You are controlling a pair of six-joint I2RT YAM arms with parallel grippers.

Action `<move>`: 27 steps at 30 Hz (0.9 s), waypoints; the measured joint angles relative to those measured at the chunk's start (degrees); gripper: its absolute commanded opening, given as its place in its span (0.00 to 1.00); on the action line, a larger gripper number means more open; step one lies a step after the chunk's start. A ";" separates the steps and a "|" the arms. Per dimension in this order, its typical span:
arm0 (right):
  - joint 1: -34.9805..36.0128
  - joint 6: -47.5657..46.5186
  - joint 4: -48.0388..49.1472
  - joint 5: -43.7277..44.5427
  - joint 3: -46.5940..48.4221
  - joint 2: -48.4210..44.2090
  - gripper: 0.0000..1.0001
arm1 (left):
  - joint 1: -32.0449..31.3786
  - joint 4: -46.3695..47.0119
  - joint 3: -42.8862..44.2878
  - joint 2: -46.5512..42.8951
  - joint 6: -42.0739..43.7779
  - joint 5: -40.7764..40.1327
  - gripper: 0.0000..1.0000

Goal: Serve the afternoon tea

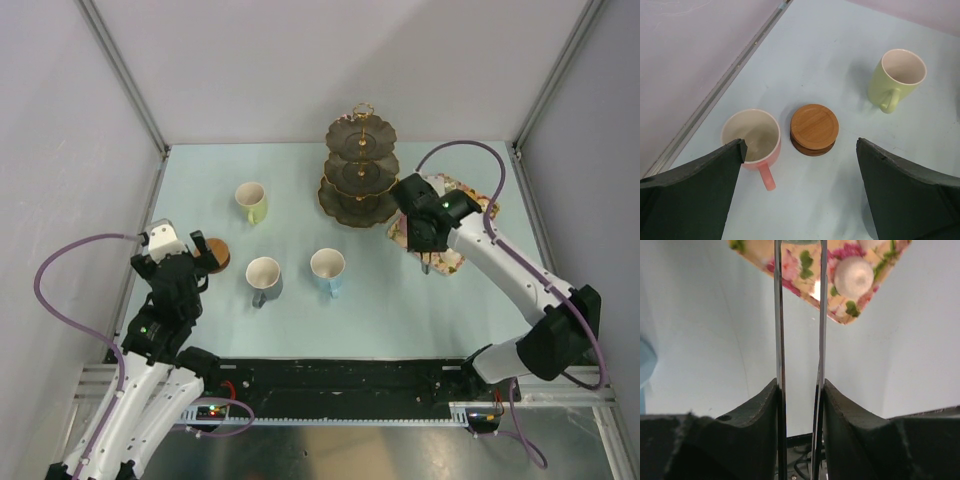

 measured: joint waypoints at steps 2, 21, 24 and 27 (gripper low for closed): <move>2.25 -1.29 0.74 0.61 0.90 -0.83 0.33 | 0.00 0.00 0.00 0.02 0.02 0.00 1.00; 12.09 -10.23 17.73 -7.04 3.21 7.30 0.33 | 0.00 0.00 0.00 0.02 0.39 0.04 1.00; 12.24 -10.86 20.06 -7.93 4.42 9.05 0.33 | 0.00 0.02 0.00 0.02 0.39 0.04 1.00; 12.39 -11.74 21.53 -8.31 5.38 10.84 0.33 | -0.02 0.00 0.00 0.02 0.39 0.07 1.00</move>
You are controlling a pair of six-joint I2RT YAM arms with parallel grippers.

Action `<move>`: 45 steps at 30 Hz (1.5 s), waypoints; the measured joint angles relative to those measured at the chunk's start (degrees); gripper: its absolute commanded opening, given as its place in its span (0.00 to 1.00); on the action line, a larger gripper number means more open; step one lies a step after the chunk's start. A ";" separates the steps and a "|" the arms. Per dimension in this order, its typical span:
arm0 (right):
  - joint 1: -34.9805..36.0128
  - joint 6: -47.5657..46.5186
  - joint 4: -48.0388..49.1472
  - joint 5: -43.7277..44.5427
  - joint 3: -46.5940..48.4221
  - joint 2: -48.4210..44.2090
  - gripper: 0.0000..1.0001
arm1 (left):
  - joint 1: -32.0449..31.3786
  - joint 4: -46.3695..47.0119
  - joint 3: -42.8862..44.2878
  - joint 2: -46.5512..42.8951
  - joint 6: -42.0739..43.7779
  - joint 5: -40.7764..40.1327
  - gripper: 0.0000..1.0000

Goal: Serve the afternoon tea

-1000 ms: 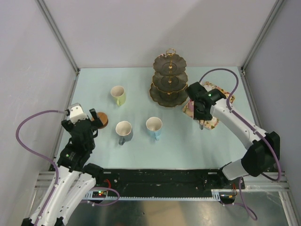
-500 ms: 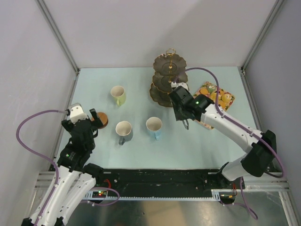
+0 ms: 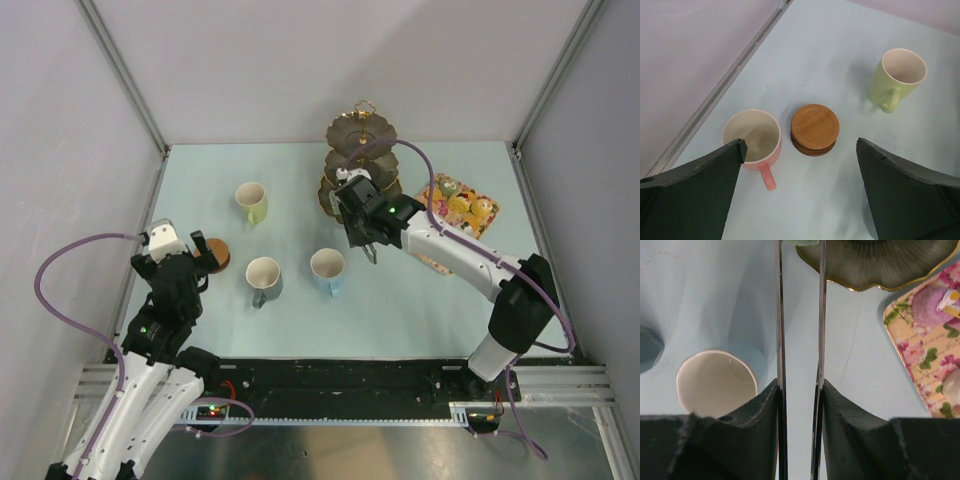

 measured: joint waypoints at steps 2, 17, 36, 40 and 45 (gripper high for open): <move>0.04 -0.59 1.03 -0.13 0.70 1.38 0.33 | 0.02 0.00 0.00 0.00 0.00 0.00 1.00; 0.11 -4.20 5.75 -0.07 1.81 7.19 0.33 | -0.07 0.02 0.00 0.02 0.00 0.02 1.00; -4.09 -4.42 12.35 1.27 1.57 11.37 0.33 | -0.11 0.02 0.00 0.02 0.02 0.15 1.00; -4.13 -4.39 13.60 2.03 1.33 12.31 0.33 | -0.11 0.02 0.00 0.02 0.02 0.15 1.00; -4.70 -3.89 15.72 3.10 0.70 13.20 0.34 | -0.11 0.02 0.00 0.02 0.02 0.20 1.00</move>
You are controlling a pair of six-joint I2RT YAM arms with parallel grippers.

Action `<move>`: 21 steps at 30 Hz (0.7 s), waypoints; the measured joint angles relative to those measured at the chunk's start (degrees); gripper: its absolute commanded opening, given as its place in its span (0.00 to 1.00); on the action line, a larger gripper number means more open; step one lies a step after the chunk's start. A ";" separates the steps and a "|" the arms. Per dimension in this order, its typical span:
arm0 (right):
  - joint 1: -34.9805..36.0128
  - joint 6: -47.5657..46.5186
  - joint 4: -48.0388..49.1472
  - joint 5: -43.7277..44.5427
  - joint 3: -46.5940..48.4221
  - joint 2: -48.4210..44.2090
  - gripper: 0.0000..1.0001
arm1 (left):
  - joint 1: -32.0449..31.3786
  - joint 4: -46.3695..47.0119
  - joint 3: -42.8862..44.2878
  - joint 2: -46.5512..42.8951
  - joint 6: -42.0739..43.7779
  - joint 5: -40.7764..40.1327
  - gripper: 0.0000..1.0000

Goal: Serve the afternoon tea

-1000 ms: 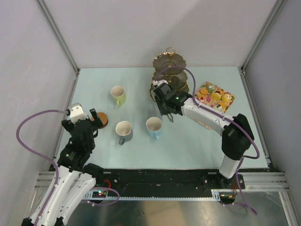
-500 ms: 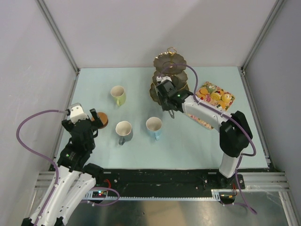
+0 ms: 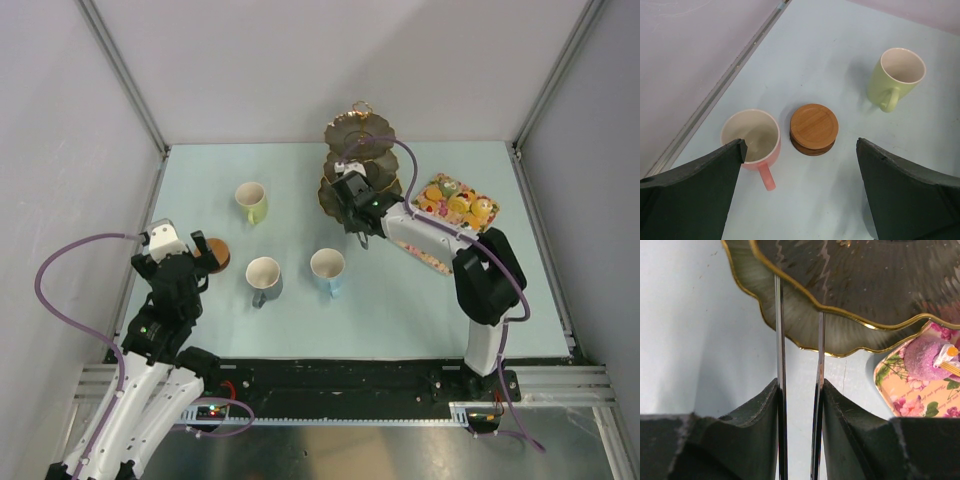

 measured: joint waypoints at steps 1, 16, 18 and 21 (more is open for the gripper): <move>-0.28 0.20 0.39 0.26 0.00 0.31 0.34 | 0.00 0.00 0.00 0.00 0.00 0.00 1.00; -2.12 1.46 2.75 0.46 -0.09 4.52 0.36 | 0.00 0.00 0.00 -0.07 0.00 0.26 1.00; -2.14 1.64 2.84 0.46 -0.09 4.94 0.38 | 0.00 0.00 0.00 -0.07 0.00 0.28 1.00; -2.14 1.86 2.84 0.44 -0.09 5.07 0.41 | -0.02 0.00 0.00 -0.07 0.00 0.39 1.00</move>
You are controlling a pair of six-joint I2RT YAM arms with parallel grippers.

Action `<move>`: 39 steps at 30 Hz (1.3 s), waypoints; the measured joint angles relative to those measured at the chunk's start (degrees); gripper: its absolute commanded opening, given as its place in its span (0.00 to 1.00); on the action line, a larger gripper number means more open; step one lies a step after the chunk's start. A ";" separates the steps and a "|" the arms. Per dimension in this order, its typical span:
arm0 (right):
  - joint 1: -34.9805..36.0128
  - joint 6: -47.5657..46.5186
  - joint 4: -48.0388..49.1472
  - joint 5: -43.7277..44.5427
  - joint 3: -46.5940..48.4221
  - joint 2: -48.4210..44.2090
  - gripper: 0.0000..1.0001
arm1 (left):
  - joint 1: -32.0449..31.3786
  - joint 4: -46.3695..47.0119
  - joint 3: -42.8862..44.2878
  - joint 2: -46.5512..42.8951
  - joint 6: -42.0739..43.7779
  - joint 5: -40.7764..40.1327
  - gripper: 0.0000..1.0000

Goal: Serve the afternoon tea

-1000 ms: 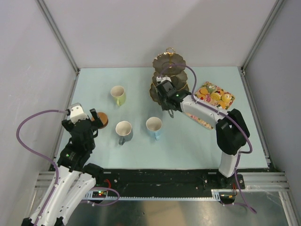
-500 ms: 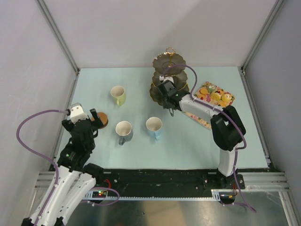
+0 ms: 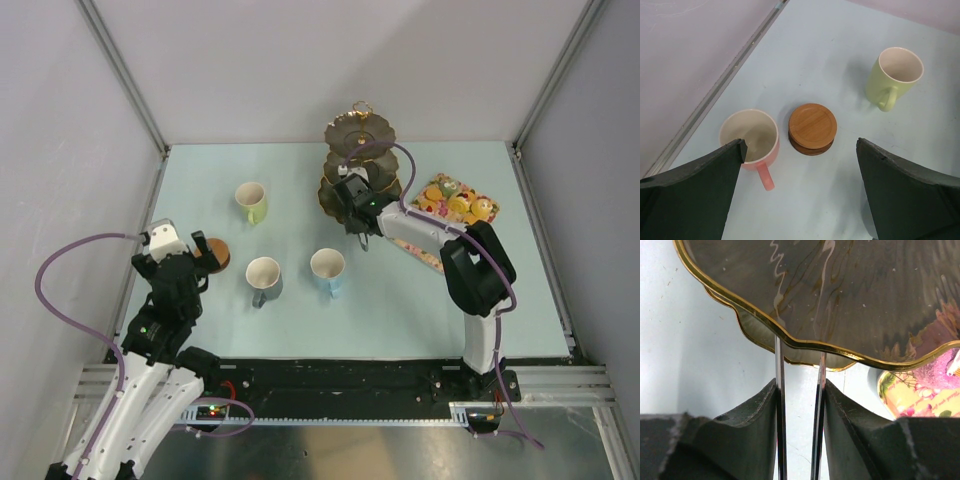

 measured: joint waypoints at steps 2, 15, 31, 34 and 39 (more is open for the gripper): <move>-0.02 0.09 0.11 0.00 0.00 0.00 0.44 | -0.02 0.00 0.00 0.00 0.00 0.13 1.00; 0.66 0.70 -1.18 0.28 0.00 -0.13 0.52 | -0.20 0.02 0.00 -0.37 0.00 0.87 1.00; 2.34 3.80 -5.99 1.95 -6.32 -9.11 0.52 | -0.24 0.07 0.00 -0.85 0.00 0.87 1.00; 2.67 4.11 -8.50 1.99 -7.82 -12.20 0.51 | -0.24 0.07 0.00 -0.85 0.00 0.87 1.00; 3.58 5.07 -14.40 1.79 -8.48 -18.16 0.47 | -0.24 0.07 0.00 -0.85 0.00 0.87 1.00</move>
